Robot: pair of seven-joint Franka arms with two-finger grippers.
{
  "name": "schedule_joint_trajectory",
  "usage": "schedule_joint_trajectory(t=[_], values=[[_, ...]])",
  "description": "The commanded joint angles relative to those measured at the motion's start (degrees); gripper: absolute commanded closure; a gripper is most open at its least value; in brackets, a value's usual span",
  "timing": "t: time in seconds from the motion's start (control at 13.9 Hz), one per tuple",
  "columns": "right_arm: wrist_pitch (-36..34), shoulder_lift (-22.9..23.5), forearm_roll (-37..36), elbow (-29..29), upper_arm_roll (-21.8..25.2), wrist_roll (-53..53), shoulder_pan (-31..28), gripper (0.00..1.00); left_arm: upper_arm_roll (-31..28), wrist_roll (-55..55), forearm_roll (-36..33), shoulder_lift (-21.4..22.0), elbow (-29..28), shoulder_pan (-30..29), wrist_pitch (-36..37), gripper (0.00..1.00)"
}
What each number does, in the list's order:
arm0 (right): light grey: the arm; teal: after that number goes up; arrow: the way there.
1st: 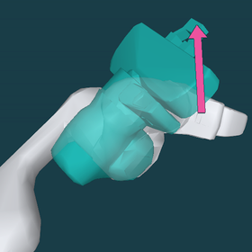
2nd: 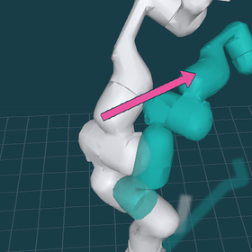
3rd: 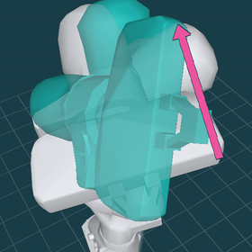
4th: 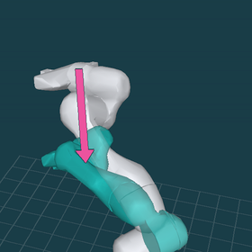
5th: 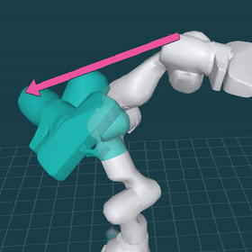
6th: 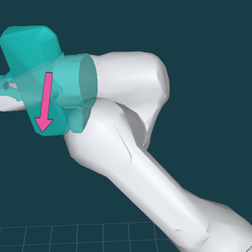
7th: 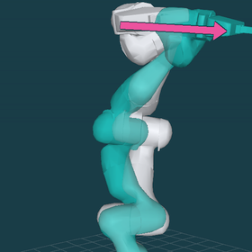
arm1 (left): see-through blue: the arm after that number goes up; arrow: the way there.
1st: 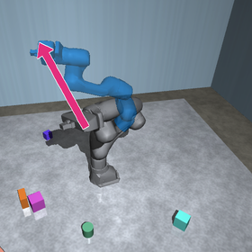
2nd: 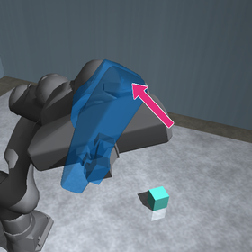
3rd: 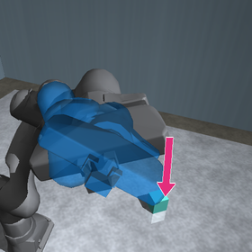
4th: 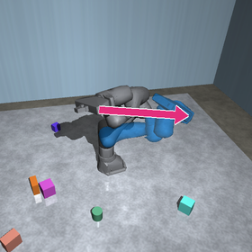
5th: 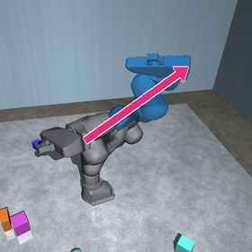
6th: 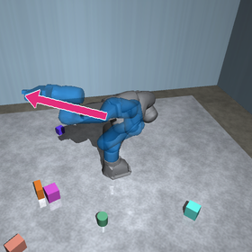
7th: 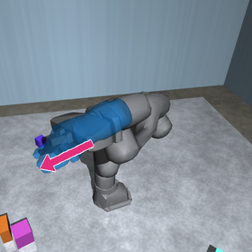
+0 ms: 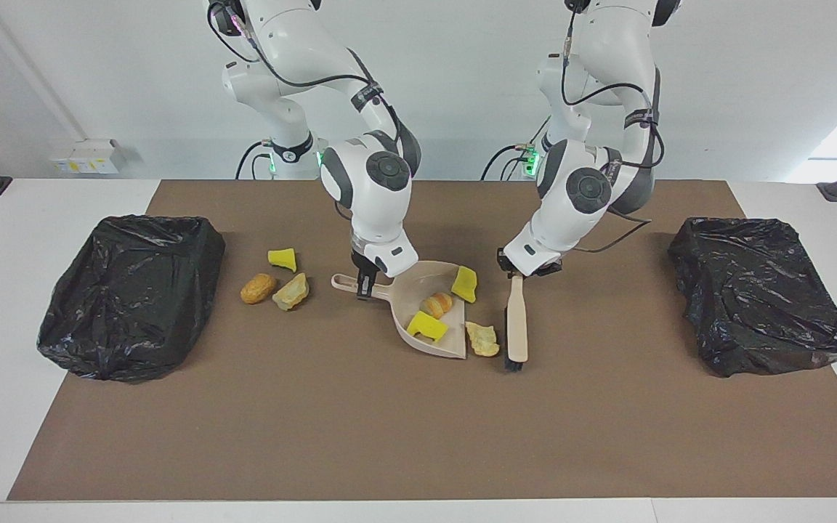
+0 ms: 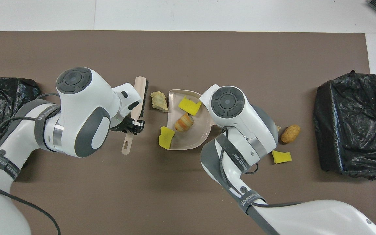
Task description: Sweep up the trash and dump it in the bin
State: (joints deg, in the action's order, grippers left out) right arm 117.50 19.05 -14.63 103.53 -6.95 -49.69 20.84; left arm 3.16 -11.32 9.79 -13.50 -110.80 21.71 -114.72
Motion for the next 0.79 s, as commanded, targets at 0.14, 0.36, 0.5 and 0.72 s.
schedule_joint_trajectory(t=[0.14, 0.36, 0.5, 0.72], values=[[1.8, -0.2, -0.8, 1.3, -0.4, 2.3, -0.3, 1.0, 0.1, -8.3, 6.3, 7.6, -11.4, 3.6, -1.6, 1.0], [2.6, 0.5, -0.7, 1.3, -0.6, 2.4, -0.2, 1.0, 0.2, -13.4, 8.7, 8.2, -11.3, 7.7, -1.6, 1.0], [3.9, 0.6, -0.7, 1.7, -1.1, 3.4, -0.2, 1.0, 0.1, -17.7, 9.4, 8.3, -11.1, 11.3, -4.2, 1.0], [5.3, 1.3, -0.2, 1.7, -1.8, 4.9, -0.2, 1.0, 0.1, -23.6, 9.4, 8.9, -10.7, 15.8, -5.4, 1.0]])
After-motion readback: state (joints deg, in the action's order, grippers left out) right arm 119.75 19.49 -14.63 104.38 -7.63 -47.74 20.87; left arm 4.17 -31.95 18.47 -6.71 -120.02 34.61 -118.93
